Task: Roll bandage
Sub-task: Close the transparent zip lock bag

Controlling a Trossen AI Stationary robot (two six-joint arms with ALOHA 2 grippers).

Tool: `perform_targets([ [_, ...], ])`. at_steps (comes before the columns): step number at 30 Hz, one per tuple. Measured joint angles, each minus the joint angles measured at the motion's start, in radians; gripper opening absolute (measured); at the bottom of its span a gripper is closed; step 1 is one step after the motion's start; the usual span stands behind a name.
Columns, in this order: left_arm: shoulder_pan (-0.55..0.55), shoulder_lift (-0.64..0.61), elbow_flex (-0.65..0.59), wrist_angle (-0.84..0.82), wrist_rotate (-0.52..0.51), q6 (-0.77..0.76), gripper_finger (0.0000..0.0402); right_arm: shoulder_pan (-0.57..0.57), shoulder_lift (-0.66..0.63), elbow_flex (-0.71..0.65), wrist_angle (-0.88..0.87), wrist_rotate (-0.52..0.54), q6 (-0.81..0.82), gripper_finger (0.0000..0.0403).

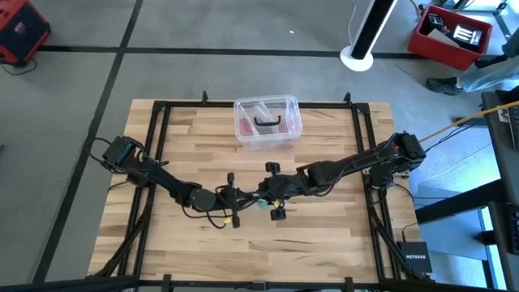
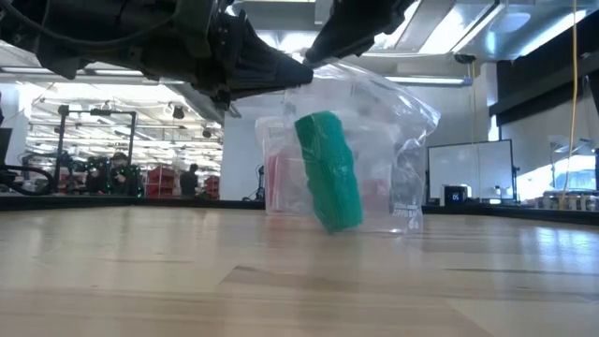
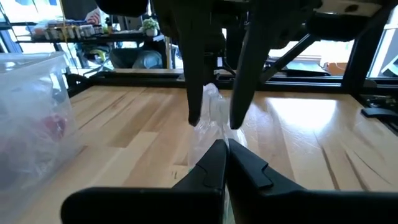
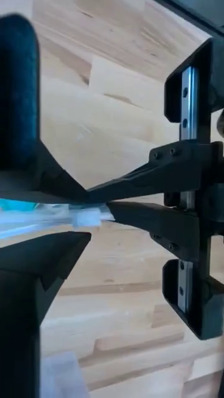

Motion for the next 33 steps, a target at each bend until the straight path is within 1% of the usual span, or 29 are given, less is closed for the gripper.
perform_targets([
  [8,0.0,0.0,0.0,0.009,0.0,0.002,0.0,0.0,0.0,0.0,0.027,-0.012,-0.001,0.0064],
  [15,-0.003,0.0,0.0,0.022,-0.007,0.01,0.0,0.0,0.0,0.0,0.008,-0.015,-0.004,0.002],
  [21,-0.014,-0.001,0.0,0.045,-0.032,0.047,0.0,0.001,0.0,0.002,-0.052,-0.015,0.006,0.0021],
  [24,-0.015,-0.002,0.0,0.049,-0.032,0.05,0.0,0.001,0.0,0.002,-0.068,-0.015,0.008,0.0026],
  [33,-0.021,-0.006,-0.001,0.059,-0.05,0.052,0.0,0.01,0.0,-0.001,-0.121,-0.031,0.026,0.002],
])
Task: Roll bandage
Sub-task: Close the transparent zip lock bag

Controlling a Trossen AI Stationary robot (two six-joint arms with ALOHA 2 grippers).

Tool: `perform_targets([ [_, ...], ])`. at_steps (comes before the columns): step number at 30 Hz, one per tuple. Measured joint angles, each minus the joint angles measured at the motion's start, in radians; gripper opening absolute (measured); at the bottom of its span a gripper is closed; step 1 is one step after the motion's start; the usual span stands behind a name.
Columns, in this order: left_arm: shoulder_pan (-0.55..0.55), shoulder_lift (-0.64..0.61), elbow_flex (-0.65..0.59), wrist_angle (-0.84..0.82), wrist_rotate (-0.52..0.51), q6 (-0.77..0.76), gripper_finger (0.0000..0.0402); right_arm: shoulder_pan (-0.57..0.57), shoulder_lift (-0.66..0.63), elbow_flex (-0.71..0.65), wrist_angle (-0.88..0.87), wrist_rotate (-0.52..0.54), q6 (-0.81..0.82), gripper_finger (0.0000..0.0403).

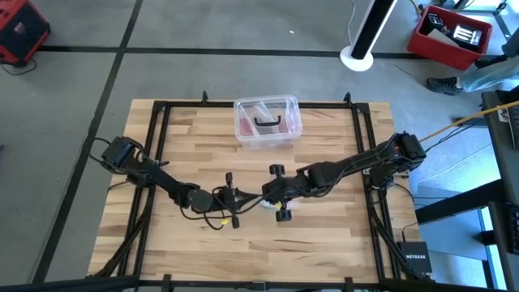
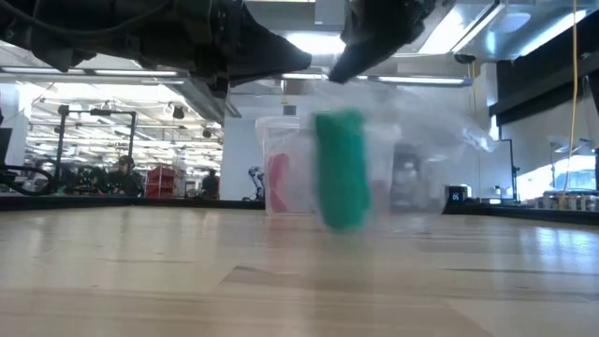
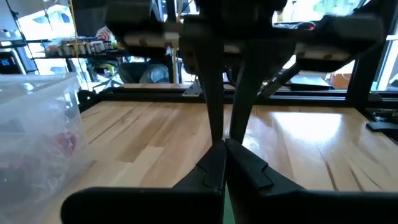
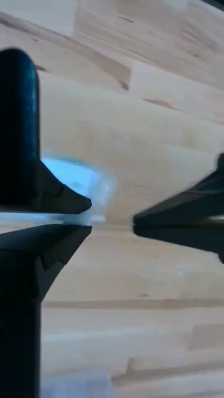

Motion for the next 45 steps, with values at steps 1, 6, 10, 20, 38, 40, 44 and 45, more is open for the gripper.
perform_targets([
  [1,0.0,0.0,0.0,0.002,0.0,0.007,0.0,0.004,0.0,-0.001,-0.004,-0.001,0.0,0.002],
  [6,0.003,0.0,0.0,-0.005,0.001,-0.007,0.0006,0.006,0.001,-0.001,0.016,0.014,-0.003,0.002],
  [10,0.016,0.0,0.0,-0.01,0.023,-0.061,0.0034,0.004,0.001,-0.001,0.018,0.016,-0.006,0.0021],
  [20,0.084,0.0,0.077,-0.22,0.18,-0.138,0.01,0.004,0.001,0.0,0.024,0.018,-0.008,0.0023],
  [38,0.079,-0.045,0.081,-0.276,0.178,-0.123,0.0067,0.004,-0.001,0.002,0.021,0.019,-0.028,0.0025],
  [40,0.079,-0.045,0.081,-0.273,0.177,-0.123,0.0062,0.004,-0.001,0.002,0.02,0.018,-0.028,0.0025],
  [44,0.076,-0.057,0.081,-0.281,0.178,-0.11,0.0055,0.004,-0.001,0.002,0.023,0.018,-0.028,0.0025],
  [45,0.076,-0.059,0.081,-0.285,0.179,-0.11,0.0054,0.004,-0.001,0.003,0.024,0.019,-0.028,0.0025],
])
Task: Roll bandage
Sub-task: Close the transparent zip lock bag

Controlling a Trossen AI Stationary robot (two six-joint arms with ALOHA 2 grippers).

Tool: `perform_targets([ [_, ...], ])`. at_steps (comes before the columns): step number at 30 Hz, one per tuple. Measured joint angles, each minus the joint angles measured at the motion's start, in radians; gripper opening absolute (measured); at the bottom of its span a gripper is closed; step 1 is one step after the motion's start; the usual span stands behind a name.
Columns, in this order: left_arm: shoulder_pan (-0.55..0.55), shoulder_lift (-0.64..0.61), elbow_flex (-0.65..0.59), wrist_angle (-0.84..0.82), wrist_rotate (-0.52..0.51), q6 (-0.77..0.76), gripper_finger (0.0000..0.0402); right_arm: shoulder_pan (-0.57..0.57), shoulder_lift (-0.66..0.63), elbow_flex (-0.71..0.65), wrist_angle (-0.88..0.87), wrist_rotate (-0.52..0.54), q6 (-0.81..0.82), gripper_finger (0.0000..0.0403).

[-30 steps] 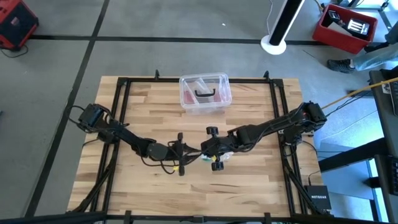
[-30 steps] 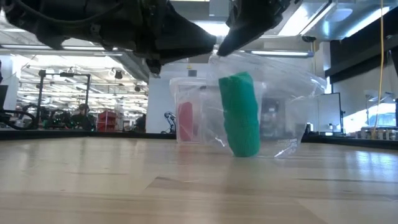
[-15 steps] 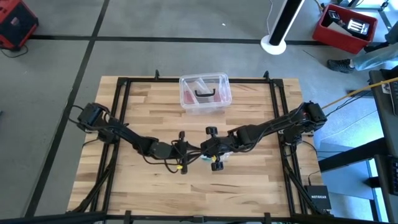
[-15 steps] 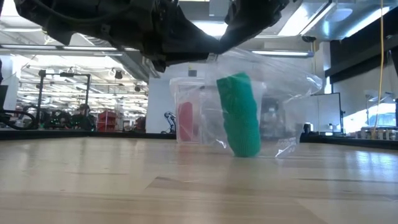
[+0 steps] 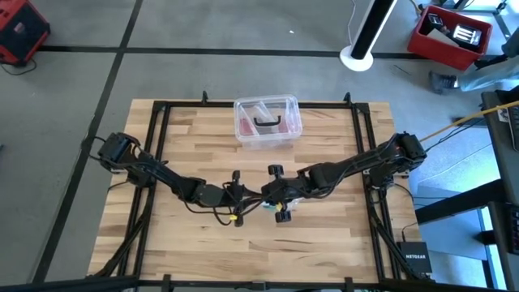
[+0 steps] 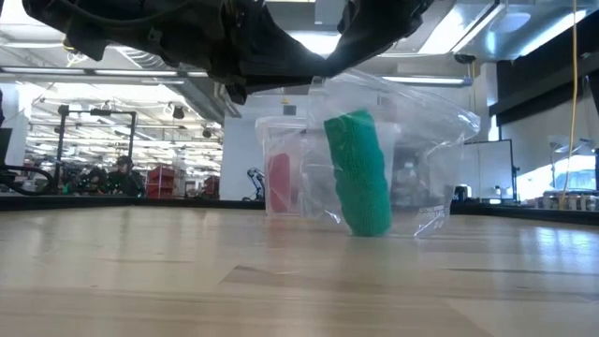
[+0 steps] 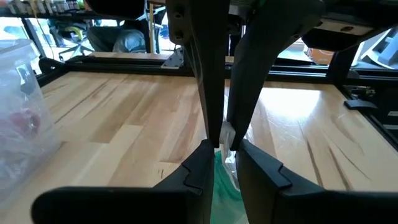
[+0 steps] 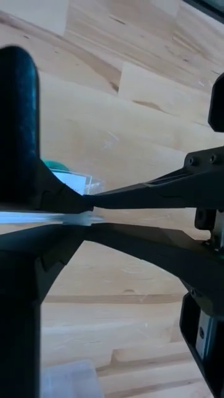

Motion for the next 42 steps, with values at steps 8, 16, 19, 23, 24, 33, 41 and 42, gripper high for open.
perform_targets([
  [8,0.001,-0.006,0.0,-0.023,0.004,-0.029,0.0069,0.0,0.0,-0.001,-0.011,-0.004,0.0,0.0025],
  [16,0.001,-0.008,0.0,-0.01,0.006,-0.021,0.0085,0.0,0.002,-0.003,-0.019,-0.004,0.0,0.0025],
  [19,0.002,-0.008,0.0,-0.014,0.006,-0.02,0.0085,0.0,0.002,-0.003,-0.015,-0.004,0.0,0.0025],
  [23,0.014,-0.008,0.0,-0.014,0.007,-0.032,0.0085,0.0,0.002,-0.003,-0.013,-0.004,0.0,0.0025],
  [24,0.016,-0.008,0.0,-0.015,0.01,-0.032,0.0085,0.0,0.002,-0.003,-0.012,-0.004,0.0,0.0025],
  [33,0.018,-0.007,0.0,-0.025,0.026,-0.037,0.0077,0.0,0.002,-0.003,-0.006,-0.005,0.0,0.0025],
  [41,0.022,-0.006,0.003,-0.035,-0.004,-0.008,0.0006,0.0,0.002,-0.003,-0.003,0.004,0.009,0.0025],
  [42,0.021,-0.006,0.009,-0.043,-0.019,-0.007,0.0006,0.0,0.002,-0.003,-0.003,0.005,0.02,0.0025],
])
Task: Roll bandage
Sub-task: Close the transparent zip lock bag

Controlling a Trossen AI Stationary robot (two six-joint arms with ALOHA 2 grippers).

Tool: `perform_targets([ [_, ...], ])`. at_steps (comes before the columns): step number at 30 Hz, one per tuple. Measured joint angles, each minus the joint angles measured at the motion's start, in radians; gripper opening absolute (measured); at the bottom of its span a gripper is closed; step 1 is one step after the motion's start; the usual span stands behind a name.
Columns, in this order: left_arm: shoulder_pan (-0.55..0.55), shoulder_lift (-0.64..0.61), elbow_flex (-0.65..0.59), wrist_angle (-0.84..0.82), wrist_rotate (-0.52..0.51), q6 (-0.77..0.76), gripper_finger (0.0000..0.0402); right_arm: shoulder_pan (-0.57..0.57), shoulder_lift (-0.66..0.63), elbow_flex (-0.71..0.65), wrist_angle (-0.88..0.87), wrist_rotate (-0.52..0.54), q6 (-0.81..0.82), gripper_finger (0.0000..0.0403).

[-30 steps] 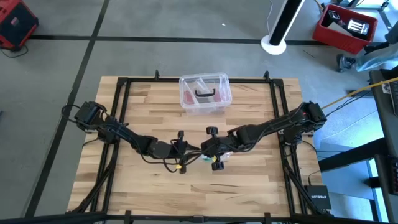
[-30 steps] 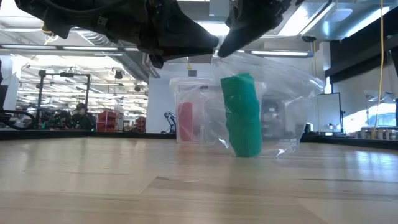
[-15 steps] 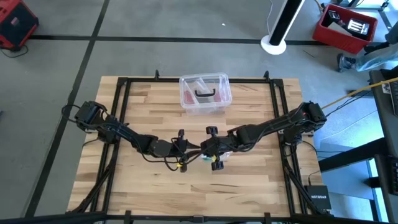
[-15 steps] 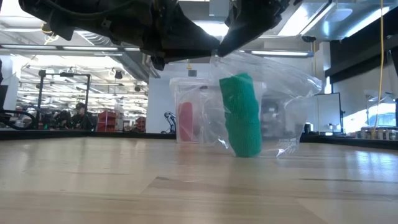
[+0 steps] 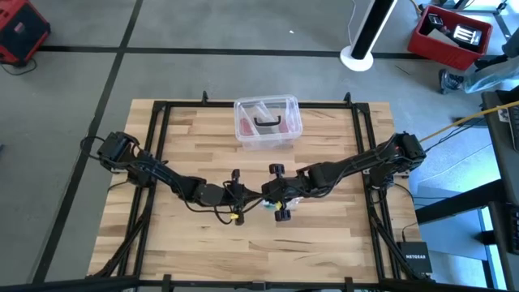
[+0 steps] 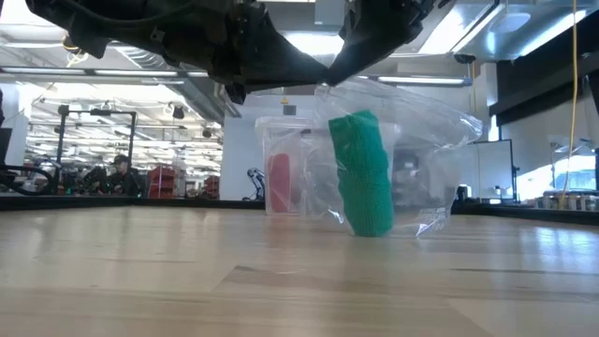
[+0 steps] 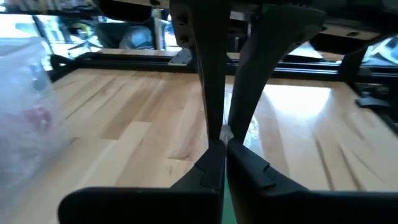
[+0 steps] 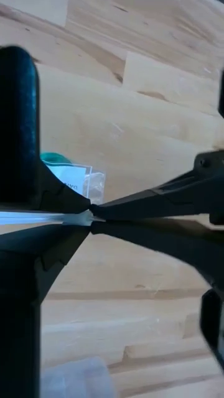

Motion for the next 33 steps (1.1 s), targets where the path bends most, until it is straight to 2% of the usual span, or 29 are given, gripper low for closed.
perform_targets([
  [3,-0.003,0.002,0.021,-0.025,-0.063,0.022,0.0002,0.0,0.005,0.0,0.005,0.011,0.038,0.0025],
  [7,-0.018,0.006,0.055,-0.081,-0.2,0.082,0.0001,0.0,0.03,0.0,0.019,0.049,0.123,0.0025],
  [12,-0.025,0.006,0.108,-0.197,-0.381,0.093,0.0,0.005,0.039,0.005,0.001,0.179,0.212,0.0025],
  [16,-0.034,-0.002,0.122,-0.237,-0.575,0.081,0.0,0.022,0.044,0.001,-0.094,0.14,0.268,0.0025],
  [18,-0.035,-0.004,0.121,-0.248,-0.606,0.101,0.0,0.04,0.043,0.002,-0.131,0.137,0.289,0.0025],
  [20,-0.042,-0.015,0.119,-0.257,-0.599,0.104,0.0,0.051,0.041,0.002,-0.17,0.165,0.295,0.0025],
  [23,-0.047,-0.037,0.12,-0.25,-0.515,0.124,0.0,0.069,0.042,0.002,-0.194,0.199,0.29,0.0025],
  [28,-0.034,-0.039,0.119,-0.27,-0.279,-0.012,0.0008,0.085,0.036,0.002,-0.19,0.207,0.234,0.0025],
  [33,0.002,-0.036,0.118,-0.285,-0.047,-0.154,0.0054,0.092,-0.013,0.002,-0.19,0.239,0.172,0.0025],
])
